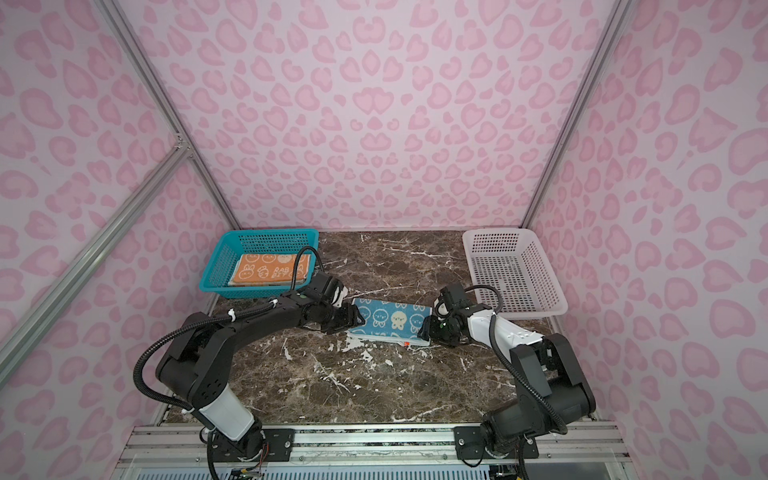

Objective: Fold and stack the towels

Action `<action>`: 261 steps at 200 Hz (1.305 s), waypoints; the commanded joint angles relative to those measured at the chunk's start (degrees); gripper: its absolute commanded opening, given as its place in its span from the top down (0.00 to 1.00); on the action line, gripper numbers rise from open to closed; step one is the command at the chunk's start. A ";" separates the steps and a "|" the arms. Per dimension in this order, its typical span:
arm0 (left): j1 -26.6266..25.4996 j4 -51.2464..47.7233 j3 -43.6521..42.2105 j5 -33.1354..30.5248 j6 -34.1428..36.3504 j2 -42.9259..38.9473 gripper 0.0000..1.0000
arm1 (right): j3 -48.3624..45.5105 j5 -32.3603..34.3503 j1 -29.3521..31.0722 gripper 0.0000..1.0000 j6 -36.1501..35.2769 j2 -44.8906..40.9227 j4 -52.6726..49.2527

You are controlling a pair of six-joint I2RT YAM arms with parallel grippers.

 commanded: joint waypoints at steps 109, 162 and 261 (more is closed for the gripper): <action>0.81 -3.50 1.82 -4.61 3.23 2.26 0.62 | 0.74 1.75 -0.37 0.87 -1.88 2.13 0.19; 0.82 -4.07 1.73 -5.84 3.88 3.23 0.73 | 1.50 2.22 -0.35 0.97 -2.40 1.70 -0.67; 0.82 -3.69 1.72 -6.32 3.53 4.39 0.88 | 1.51 1.97 -0.33 1.00 -2.90 1.86 -0.83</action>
